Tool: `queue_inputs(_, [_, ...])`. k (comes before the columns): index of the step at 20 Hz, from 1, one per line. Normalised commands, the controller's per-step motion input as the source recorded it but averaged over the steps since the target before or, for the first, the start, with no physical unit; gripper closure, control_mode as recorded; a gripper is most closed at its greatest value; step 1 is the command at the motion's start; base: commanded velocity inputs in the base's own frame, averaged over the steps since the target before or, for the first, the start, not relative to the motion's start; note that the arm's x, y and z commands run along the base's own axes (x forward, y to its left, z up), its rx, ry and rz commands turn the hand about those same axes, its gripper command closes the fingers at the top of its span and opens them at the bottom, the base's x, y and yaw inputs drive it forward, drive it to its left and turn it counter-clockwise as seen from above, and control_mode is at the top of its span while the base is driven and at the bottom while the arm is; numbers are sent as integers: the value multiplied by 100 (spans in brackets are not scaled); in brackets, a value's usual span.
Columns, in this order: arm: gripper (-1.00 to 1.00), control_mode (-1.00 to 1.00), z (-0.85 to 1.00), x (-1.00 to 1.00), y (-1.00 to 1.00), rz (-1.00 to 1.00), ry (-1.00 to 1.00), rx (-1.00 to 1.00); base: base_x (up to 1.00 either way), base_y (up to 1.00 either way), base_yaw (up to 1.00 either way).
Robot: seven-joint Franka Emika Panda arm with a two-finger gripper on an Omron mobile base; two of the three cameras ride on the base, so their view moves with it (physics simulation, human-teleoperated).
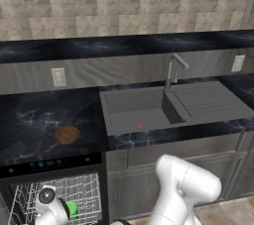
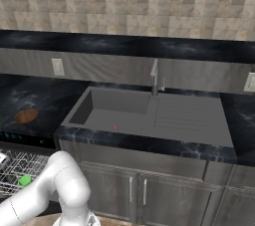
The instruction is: Pick up the cup and bowl from the counter, place them in the dishwasher, and close the dishwasher door.
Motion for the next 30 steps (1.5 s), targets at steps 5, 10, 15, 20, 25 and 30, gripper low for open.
queue_inputs(5, [-100,-100,36,-56,13,0,-7,-15,0,0,0])
queue_inputs(10, [-100,-100,58,-47,0,0,-8,-14,0,0,0])
queue_inputs(15, [-100,-100,62,-38,-8,0,-6,-7,0,0,0])
queue_inputs(20, [-100,-100,50,-20,-31,0,-4,-5,0,0,0])
queue_inputs(25, [-100,-100,47,-11,-40,0,-3,-5,0,0,0])
queue_inputs(30, [-100,-100,52,0,-36,0,-1,-2,0,0,0])
